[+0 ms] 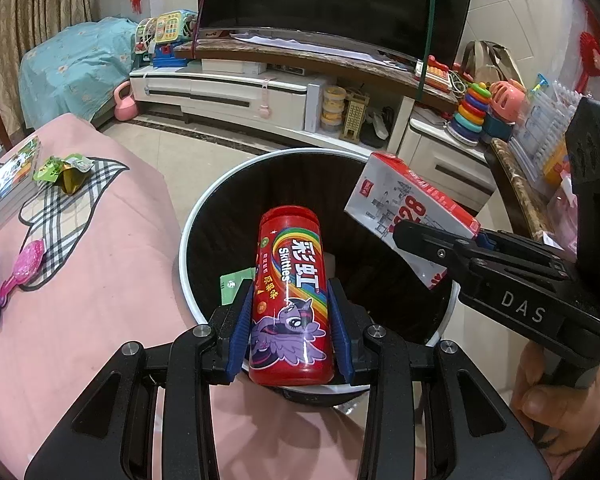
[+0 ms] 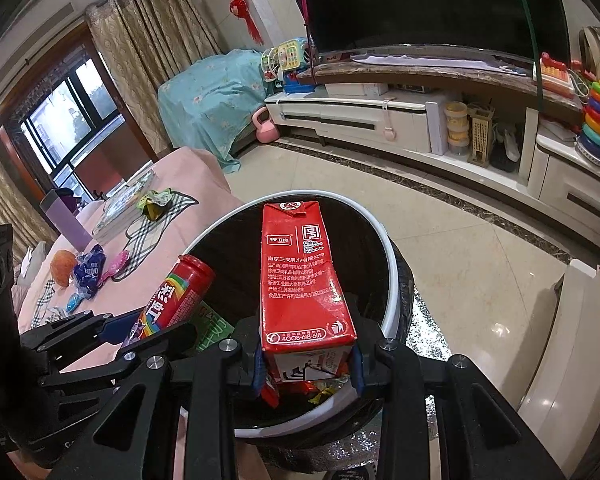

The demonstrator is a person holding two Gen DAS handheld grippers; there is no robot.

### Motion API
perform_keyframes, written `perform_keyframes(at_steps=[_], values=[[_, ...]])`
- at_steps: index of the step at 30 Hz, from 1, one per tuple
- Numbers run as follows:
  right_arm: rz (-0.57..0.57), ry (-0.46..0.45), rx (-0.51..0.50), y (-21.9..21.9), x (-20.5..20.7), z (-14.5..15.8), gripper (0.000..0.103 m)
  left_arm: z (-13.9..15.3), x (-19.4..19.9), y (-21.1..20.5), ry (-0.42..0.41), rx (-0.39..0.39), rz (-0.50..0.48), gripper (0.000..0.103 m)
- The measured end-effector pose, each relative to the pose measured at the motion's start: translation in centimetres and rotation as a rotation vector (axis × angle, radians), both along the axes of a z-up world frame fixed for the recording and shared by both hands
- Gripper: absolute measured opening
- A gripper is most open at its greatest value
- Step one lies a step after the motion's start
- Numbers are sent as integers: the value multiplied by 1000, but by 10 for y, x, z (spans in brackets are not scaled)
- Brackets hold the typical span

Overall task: Collect trash
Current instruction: 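Open the left tool over the bin while the right tool opens to drop the milk box, then move both tools back over the table toward the crumpled wrapper and blue bag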

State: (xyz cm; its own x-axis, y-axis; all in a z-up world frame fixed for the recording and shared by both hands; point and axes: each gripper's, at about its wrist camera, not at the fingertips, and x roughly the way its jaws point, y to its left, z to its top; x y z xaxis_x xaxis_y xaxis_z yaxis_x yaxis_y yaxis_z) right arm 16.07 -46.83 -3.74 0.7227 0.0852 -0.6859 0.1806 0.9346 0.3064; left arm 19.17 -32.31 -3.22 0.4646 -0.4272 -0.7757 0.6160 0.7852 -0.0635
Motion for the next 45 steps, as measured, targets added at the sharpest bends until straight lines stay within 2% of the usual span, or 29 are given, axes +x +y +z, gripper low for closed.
perform_keyframes(at_steps=[3,7,12,15,18,21,29,32,45], values=[[2,-3,8,-1,0,0,35,2,-2,1,-7,-6,-9,38],[-2,-5,17,-1,-1,-1,38,9,-5,6,-35,-15,-1,56],[-13,-20,31,-1,-5,2,39,12,-9,19,-42,-21,20,59],[-11,-34,39,1,-8,7,48,11,-11,32,-34,-33,43,62],[-6,-46,39,7,-10,12,49,10,-14,48,-22,-45,72,65],[-1,-64,50,14,-15,15,58,8,-19,66,-11,-58,100,66],[32,-104,85,44,-30,19,91,1,-32,120,8,-91,198,71],[50,-116,100,59,-34,20,97,-2,-38,143,8,-102,244,75],[122,-112,116,132,-36,9,101,-14,-50,239,30,-140,474,90]])
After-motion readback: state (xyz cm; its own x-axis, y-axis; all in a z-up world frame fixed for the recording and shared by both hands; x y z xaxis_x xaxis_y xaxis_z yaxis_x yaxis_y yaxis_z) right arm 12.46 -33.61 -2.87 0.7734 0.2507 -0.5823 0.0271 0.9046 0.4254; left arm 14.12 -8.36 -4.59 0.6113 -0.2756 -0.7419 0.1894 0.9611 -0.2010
